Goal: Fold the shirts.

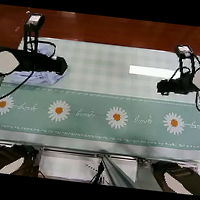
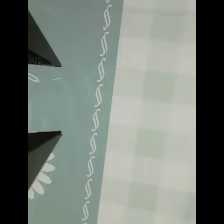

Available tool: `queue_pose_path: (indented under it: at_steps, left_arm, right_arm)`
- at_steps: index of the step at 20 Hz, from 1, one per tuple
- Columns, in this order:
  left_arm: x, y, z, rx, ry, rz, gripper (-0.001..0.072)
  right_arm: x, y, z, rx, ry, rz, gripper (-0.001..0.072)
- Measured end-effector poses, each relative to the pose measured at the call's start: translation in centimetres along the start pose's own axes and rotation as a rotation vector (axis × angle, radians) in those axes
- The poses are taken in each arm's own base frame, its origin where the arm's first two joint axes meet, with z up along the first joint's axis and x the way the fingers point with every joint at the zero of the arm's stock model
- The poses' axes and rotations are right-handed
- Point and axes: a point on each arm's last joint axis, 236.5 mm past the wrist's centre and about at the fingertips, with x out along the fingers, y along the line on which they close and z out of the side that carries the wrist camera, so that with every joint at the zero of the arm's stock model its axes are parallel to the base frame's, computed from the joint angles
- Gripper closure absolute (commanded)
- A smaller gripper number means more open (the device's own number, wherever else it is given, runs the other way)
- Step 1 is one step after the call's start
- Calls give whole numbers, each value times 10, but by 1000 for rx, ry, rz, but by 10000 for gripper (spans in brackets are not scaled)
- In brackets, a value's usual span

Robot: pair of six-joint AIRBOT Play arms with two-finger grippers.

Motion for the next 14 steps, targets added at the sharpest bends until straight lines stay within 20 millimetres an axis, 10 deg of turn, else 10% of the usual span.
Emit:
queue_pose_path:
  at_steps: [14]
  left_arm:
    - [0,7,14,30,-56,30,102]
  right_arm:
    - [-1,7,16,16,-66,32,226]
